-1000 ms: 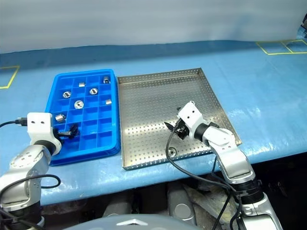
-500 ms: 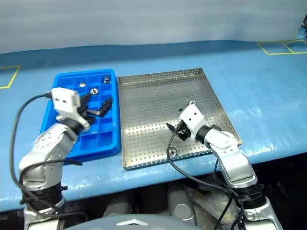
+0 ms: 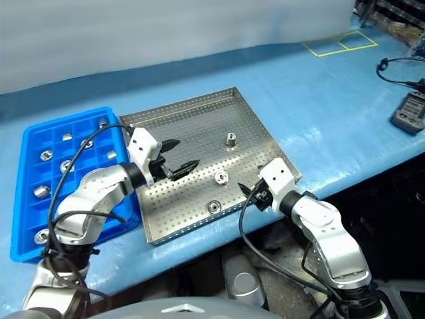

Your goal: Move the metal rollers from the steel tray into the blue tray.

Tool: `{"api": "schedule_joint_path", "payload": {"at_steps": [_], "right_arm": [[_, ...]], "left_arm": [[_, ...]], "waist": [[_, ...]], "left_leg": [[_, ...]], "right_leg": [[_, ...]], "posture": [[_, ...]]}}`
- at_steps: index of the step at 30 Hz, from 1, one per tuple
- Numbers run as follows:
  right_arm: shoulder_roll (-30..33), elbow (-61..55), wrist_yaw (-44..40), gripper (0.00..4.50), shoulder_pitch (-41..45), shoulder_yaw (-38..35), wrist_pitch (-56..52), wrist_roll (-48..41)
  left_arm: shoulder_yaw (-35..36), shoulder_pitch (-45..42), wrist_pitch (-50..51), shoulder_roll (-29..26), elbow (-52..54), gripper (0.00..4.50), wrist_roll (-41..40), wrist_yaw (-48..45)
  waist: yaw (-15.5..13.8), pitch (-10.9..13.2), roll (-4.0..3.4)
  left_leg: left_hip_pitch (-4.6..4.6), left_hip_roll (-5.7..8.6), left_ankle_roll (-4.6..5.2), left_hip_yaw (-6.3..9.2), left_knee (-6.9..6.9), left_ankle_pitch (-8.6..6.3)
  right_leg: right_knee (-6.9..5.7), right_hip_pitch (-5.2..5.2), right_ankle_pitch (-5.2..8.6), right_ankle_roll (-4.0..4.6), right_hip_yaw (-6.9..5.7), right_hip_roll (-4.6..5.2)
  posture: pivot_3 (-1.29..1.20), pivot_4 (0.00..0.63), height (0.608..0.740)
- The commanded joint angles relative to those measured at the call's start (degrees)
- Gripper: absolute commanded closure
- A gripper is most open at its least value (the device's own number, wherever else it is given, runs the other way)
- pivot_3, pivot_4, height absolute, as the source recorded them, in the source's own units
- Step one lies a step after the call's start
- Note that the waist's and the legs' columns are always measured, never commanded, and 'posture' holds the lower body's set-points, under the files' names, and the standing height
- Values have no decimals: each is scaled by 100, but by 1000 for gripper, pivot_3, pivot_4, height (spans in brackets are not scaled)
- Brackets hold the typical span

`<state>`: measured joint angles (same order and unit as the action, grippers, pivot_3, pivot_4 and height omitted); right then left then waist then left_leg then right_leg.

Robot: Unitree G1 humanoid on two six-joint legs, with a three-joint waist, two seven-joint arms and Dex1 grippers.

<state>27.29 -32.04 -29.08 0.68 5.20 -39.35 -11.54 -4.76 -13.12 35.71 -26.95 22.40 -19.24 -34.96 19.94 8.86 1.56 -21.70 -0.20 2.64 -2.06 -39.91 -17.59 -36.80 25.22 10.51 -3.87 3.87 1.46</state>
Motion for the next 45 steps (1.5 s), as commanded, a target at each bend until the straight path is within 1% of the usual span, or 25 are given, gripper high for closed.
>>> {"api": "schedule_joint_path", "payload": {"at_steps": [1,7,8,13,18,24,32,42,45], "right_arm": [[-108,111,-52,669,380,92,68,-94],[-340,881,-131,669,981,309,183,-84],[-369,1006,-143,669,1059,346,196,-68],[-478,1478,-230,669,1283,505,325,-23],[-596,1678,-293,669,1419,585,375,-57],[-590,1896,-238,669,1369,608,334,50],[-449,1834,-177,669,1214,589,240,122],[-329,1866,-147,669,1054,589,83,195],[-306,1950,-143,1216,1098,619,72,248]], "left_arm": [[228,243,-88,-126,546,21,-96,13],[292,897,-51,-17,1031,21,-95,245],[316,997,-59,-14,1098,21,-78,288],[482,1348,-85,-47,1374,21,-125,386],[667,1478,-95,-7,1498,21,-178,525],[708,1484,-96,-33,1522,21,-194,584],[712,1434,-112,-46,1483,21,-194,616],[718,1396,-113,-63,1480,21,-182,627],[760,1401,-105,-75,1508,0,-199,632]], "waist": [[21,0,0],[-73,0,0],[-114,0,1],[-377,1,0],[-640,1,-1],[-837,1,-1],[-971,1,0],[-977,1,-1],[-985,1,0]], "left_leg": [[2,1,2,-2,-1,2],[6,0,4,1,0,5],[3,1,4,1,1,5],[-7,1,4,3,4,4],[-8,2,4,2,4,4],[-8,3,5,2,4,3],[-9,3,5,1,4,3],[-9,3,5,-1,4,3],[-8,3,5,-2,4,4]], "right_leg": [[1,-2,-1,-4,2,1],[1,-5,-7,6,1,2],[0,-2,-16,22,0,4],[1,11,-16,25,-2,5],[1,12,-16,26,-4,8],[2,12,-15,28,-7,8],[2,12,-14,30,-9,9],[2,12,-14,31,-9,7],[2,11,-14,31,-9,6]], "posture": [[-339,150,740],[-258,150,740],[-247,150,740],[-205,150,740],[-178,150,740],[-175,150,740],[-186,150,740],[-188,150,740],[-182,150,740]]}}
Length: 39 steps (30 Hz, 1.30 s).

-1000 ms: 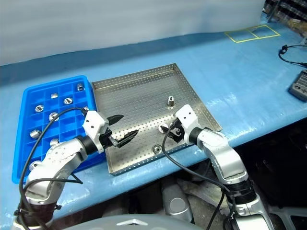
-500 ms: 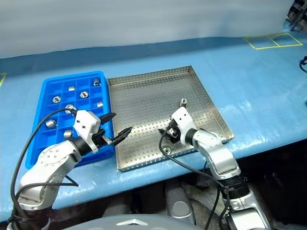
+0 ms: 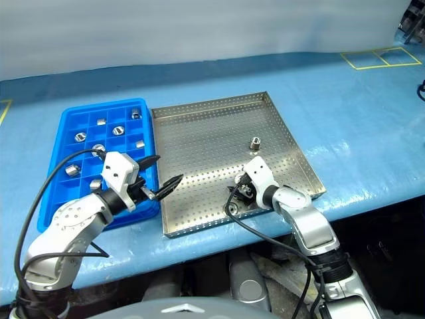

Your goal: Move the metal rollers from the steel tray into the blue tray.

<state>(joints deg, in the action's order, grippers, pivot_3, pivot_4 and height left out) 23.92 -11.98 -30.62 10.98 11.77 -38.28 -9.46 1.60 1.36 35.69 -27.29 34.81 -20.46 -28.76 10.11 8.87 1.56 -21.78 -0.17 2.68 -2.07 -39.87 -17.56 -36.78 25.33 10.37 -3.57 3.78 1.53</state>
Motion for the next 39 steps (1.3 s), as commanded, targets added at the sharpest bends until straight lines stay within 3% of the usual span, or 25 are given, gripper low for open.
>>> {"api": "schedule_joint_path", "payload": {"at_steps": [1,5,10,16,21,30,39], "right_arm": [[24,-53,-4,1505,80,-31,-8,37],[-38,-66,82,2679,178,-34,13,75],[-160,-90,204,2683,472,-96,131,141],[-497,251,94,2683,1585,-67,486,83],[-1248,1453,-165,2683,2825,315,1172,201],[-2724,4118,-790,2683,4204,845,2596,498],[-3359,6022,-990,2683,4964,798,3510,826]], "left_arm": [[146,-46,-104,-42,278,0,-88,13],[280,-20,-105,-22,348,0,-211,22],[492,184,-58,-35,516,0,-289,62],[945,981,17,-286,925,0,-311,64],[1041,1415,-30,-227,1218,0,-305,241],[597,1532,-85,20,1369,0,-123,643],[377,1967,-243,375,1626,0,37,1010]], "waist": [[-5,0,0],[-3,0,0],[-5,0,-1],[-16,3,1],[-80,6,-2],[-559,6,-2],[-972,8,-6]], "left_leg": [[0,0,0,0,0,0],[0,0,0,0,0,0],[0,0,0,0,0,0],[0,-3,-1,-2,0,0],[2,-8,-3,-2,0,1],[1,-9,-18,8,28,-2],[1,-9,-72,43,66,14]], "right_leg": [[0,0,0,0,0,0],[0,1,0,0,0,0],[0,1,0,0,0,0],[-2,5,1,2,-2,0],[-3,7,-1,9,-10,-1],[0,16,-1,35,-52,25],[4,17,27,86,-204,107]], "posture": [[-179,150,740],[-172,150,740],[-157,150,740],[-110,150,740],[-37,150,740],[62,150,740],[168,150,740]]}}
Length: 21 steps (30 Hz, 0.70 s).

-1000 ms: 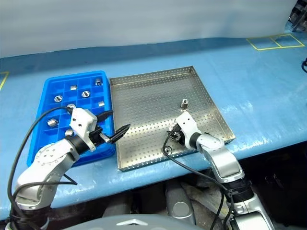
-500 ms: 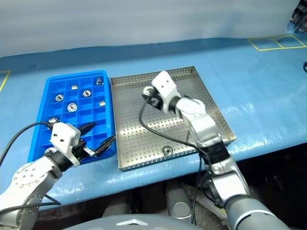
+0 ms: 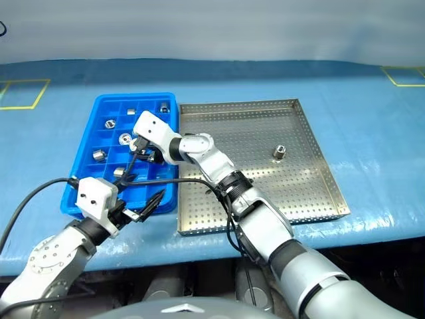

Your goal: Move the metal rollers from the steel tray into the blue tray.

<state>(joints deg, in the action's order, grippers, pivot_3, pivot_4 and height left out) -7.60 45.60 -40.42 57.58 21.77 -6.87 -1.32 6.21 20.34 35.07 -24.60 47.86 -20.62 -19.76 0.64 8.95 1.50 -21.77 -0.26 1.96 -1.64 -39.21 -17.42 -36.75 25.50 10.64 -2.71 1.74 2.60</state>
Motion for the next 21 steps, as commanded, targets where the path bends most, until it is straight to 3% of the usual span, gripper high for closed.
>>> {"api": "schedule_joint_path", "payload": {"at_steps": [1,5,21], "right_arm": [[-238,392,-15,2683,351,-220,442,29],[-351,961,-14,2683,545,-288,726,113],[-751,2145,133,2683,998,-572,1179,348]], "left_arm": [[-119,107,-200,139,349,0,75,140],[-208,273,-266,243,451,0,144,259],[-381,727,-412,495,660,0,350,575]], "waist": [[-39,0,-1],[-115,1,-1],[-340,8,-13]], "left_leg": [[0,0,-3,7,2,1],[0,-3,-21,37,7,8],[0,-14,-53,104,18,28]], "right_leg": [[0,-2,5,8,-15,3],[-5,-10,28,49,-52,2],[-15,-27,35,61,-109,-44]], "posture": [[182,150,740],[217,150,740],[331,150,740]]}}
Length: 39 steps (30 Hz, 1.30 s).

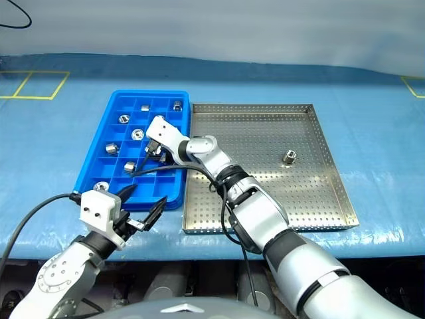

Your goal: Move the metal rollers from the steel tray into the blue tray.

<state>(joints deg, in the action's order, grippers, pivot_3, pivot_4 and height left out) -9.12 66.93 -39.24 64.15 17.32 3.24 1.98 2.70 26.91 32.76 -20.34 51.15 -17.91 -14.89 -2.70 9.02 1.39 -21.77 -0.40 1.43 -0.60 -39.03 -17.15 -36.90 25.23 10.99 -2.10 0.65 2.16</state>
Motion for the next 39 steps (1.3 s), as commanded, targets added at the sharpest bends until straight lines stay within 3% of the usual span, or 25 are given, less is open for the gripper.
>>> {"api": "schedule_joint_path", "payload": {"at_steps": [1,19,35,36,39], "right_arm": [[-605,42,14,2683,359,-135,183,26],[-593,421,17,2683,713,-227,302,253],[-413,672,300,2683,800,-615,4,322],[-412,674,308,1955,805,-630,-24,329],[-426,655,376,1029,782,-670,54,347]], "left_arm": [[-54,137,-204,97,363,0,100,125],[-390,1077,-849,563,499,0,528,537],[-297,954,-759,456,479,0,454,466],[-287,961,-759,451,483,0,450,466],[-260,950,-743,432,487,0,435,466]], "waist": [[-17,3,-5],[-445,26,-30],[-493,30,-35],[-492,30,-35],[-491,30,-36]], "left_leg": [[0,0,-5,4,1,3],[0,-6,-19,46,7,10],[-3,-6,-24,48,9,12],[-3,-6,-24,49,9,12],[-3,-6,-25,49,8,12]], "right_leg": [[0,-1,0,1,-2,-1],[-1,-12,37,58,-14,-54],[-1,-11,37,58,-18,-60],[-1,-11,37,59,-18,-60],[-1,-11,37,59,-19,-61]], "posture": [[353,150,740],[473,150,740],[452,150,740],[452,150,740],[447,150,740]]}}
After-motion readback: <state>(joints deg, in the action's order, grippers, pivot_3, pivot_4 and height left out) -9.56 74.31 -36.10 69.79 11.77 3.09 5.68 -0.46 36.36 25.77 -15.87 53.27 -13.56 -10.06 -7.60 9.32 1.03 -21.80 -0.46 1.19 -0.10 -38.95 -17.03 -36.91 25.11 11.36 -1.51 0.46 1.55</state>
